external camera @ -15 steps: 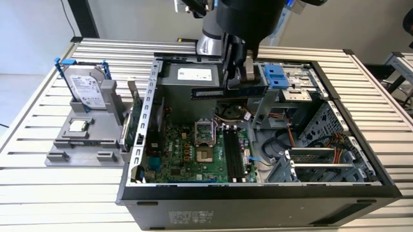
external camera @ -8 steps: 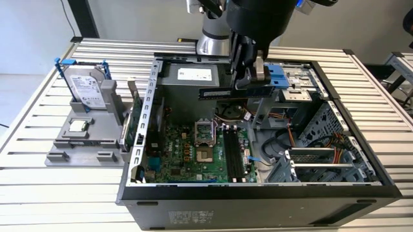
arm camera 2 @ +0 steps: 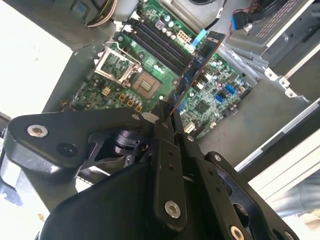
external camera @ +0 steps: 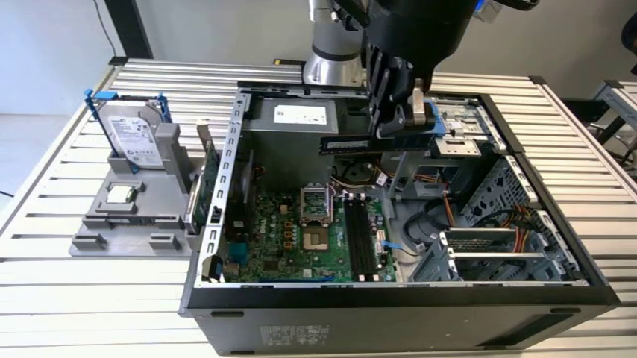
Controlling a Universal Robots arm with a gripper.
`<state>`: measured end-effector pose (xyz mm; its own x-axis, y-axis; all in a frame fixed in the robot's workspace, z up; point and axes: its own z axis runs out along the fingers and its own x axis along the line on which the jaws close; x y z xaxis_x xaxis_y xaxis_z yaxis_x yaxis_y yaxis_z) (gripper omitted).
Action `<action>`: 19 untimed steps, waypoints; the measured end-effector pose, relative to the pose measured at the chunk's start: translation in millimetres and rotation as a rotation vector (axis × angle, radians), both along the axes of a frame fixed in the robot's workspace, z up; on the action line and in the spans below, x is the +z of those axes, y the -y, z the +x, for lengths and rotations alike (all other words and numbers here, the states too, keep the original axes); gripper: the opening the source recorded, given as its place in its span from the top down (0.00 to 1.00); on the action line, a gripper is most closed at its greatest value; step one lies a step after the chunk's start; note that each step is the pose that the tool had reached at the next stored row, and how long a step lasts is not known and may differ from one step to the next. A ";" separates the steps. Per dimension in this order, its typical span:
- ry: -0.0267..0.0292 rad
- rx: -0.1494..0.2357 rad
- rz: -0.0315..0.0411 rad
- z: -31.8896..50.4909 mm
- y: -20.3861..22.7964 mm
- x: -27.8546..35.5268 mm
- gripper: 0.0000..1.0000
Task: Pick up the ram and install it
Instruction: 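Pick up the ram and move it above insertion slot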
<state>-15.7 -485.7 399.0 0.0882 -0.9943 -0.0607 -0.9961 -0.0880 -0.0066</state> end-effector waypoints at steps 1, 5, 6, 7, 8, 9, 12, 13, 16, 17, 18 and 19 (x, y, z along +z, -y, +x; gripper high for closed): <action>0.0000 0.000 0.0000 1.3 0.0 0.0 1.00; 0.0000 0.001 0.0000 7.8 0.0 0.0 1.00; 0.0000 0.001 0.0000 9.5 0.0 0.0 1.00; 0.0000 0.001 0.0000 11.1 0.0 0.0 1.00; 0.0000 0.001 0.0000 12.5 0.0 0.0 1.00; 0.0000 0.001 0.0000 13.6 0.0 0.0 1.00; 0.0000 0.002 0.0000 17.2 0.0 0.0 1.00; 0.0000 0.002 0.0000 18.3 0.0 0.0 1.00; 0.0000 0.003 0.0000 20.2 0.0 0.0 1.00; 0.0000 0.003 0.0000 20.2 0.0 0.0 1.00; 0.0000 0.003 0.0000 20.2 0.0 0.0 1.00; 0.0000 0.003 0.0000 20.3 0.0 0.0 1.00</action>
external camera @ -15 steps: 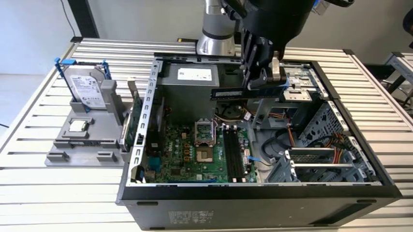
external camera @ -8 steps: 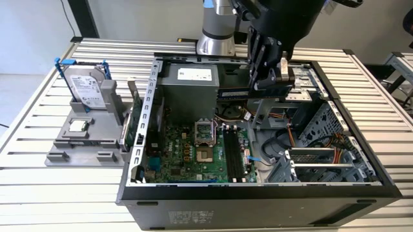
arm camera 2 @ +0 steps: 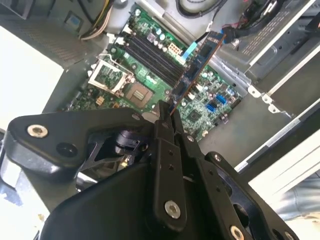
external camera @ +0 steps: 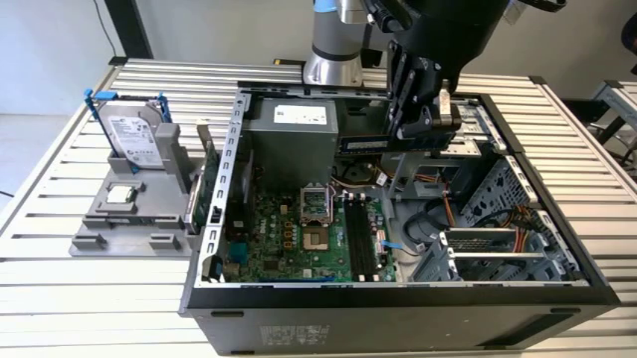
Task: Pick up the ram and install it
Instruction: 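Insert the ram into the slot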
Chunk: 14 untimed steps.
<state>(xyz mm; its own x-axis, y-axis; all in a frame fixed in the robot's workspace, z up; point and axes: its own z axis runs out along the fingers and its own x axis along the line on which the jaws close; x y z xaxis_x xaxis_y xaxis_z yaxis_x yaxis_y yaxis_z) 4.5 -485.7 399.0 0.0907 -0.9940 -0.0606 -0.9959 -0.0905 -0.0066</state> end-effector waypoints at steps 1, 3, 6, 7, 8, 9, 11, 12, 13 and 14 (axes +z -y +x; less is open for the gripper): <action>0.0000 0.000 0.0000 0.0 0.0 0.0 1.00; 0.0000 -0.003 0.0000 0.1 0.0 -0.1 1.00; 0.0000 -0.024 0.0000 0.1 -1.1 -0.4 1.00; 0.0001 -0.033 0.0002 0.0 -1.2 -0.6 1.00; 0.0000 -0.043 0.0001 0.0 -1.3 -0.7 1.00; 0.0000 -0.053 0.0000 0.1 -1.4 -0.7 1.00; -0.0001 -0.065 -0.0004 0.1 -1.8 -0.7 1.00; 0.0000 -0.065 -0.0004 0.1 -1.8 -0.7 1.00; 0.0000 -0.065 -0.0006 0.1 -1.7 -0.7 1.00; 0.0000 -0.065 -0.0008 0.0 -1.7 -0.7 1.00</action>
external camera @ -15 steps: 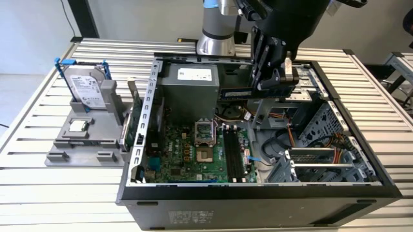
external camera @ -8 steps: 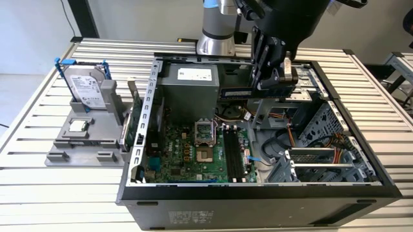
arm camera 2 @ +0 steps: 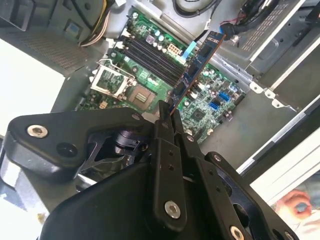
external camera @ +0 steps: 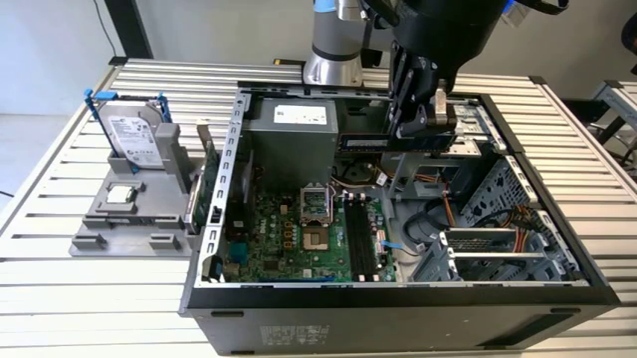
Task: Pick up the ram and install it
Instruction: 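Insert the ram into the slot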
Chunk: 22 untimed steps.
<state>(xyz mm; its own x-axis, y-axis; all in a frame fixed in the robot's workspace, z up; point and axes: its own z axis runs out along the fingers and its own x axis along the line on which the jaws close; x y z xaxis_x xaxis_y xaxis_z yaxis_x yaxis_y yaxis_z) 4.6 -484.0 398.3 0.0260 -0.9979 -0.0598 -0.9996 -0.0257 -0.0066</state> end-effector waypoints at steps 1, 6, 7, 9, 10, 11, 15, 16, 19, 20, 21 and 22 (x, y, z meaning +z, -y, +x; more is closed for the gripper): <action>0.0000 0.000 -0.0007 0.0 0.0 0.0 1.00; 0.0000 0.000 -0.0019 0.1 0.0 0.0 1.00; 0.0000 0.000 -0.0049 0.2 0.0 0.0 1.00; 0.0000 0.000 -0.0080 0.2 0.0 0.0 1.00; 0.0000 0.000 -0.0082 0.2 0.0 0.0 1.00; 0.0001 0.000 -0.0083 0.2 0.0 0.0 1.00; 0.0000 0.000 -0.0090 0.3 0.0 0.0 1.00; 0.0000 0.000 -0.0092 0.3 0.0 0.0 1.00; 0.0001 -0.002 -0.0096 0.3 0.0 0.0 1.00; 0.0000 -0.010 -0.0096 0.3 0.0 0.0 1.00; 0.0000 -0.024 -0.0096 0.3 0.0 0.0 1.00; -0.0002 -0.040 -0.0096 0.3 0.0 0.0 1.00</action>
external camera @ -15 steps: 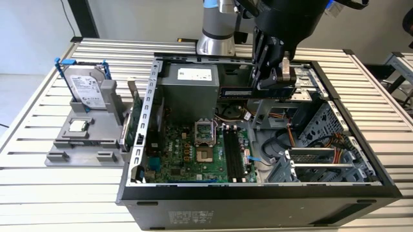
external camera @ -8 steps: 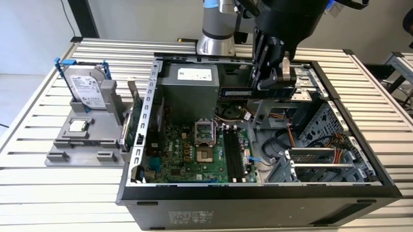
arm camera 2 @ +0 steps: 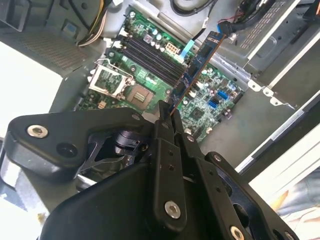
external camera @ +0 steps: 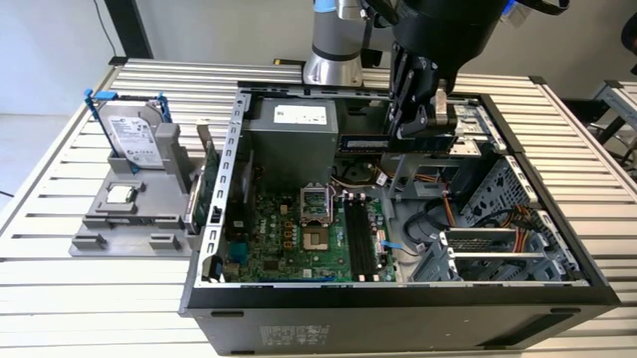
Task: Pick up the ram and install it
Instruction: 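Insert the ram into the slot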
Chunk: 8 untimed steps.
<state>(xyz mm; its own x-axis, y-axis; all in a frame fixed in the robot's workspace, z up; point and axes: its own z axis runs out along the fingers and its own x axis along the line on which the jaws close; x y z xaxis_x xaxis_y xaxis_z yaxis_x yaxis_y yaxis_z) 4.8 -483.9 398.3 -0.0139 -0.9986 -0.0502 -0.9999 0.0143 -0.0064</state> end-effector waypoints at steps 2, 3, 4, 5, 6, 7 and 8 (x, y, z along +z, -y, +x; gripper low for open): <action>0.0000 -0.034 0.0000 0.0 0.0 0.0 1.00; 0.0000 -0.047 0.0000 0.0 0.0 0.0 1.00; 0.0000 -0.060 0.0000 0.0 0.0 0.0 1.00; 0.0000 -0.075 0.0000 0.0 0.0 -0.1 1.00; 0.0000 -0.088 0.0000 0.0 0.0 -0.1 1.00; 0.0000 -0.100 0.0000 0.0 0.0 -0.1 1.00; 0.0000 -0.113 0.0000 0.0 0.0 -0.1 1.00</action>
<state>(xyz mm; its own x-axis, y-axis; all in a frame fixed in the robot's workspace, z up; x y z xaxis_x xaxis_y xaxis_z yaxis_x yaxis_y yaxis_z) 4.9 -483.9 398.2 -0.1260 -0.9908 -0.0503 -0.9920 0.1264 -0.0064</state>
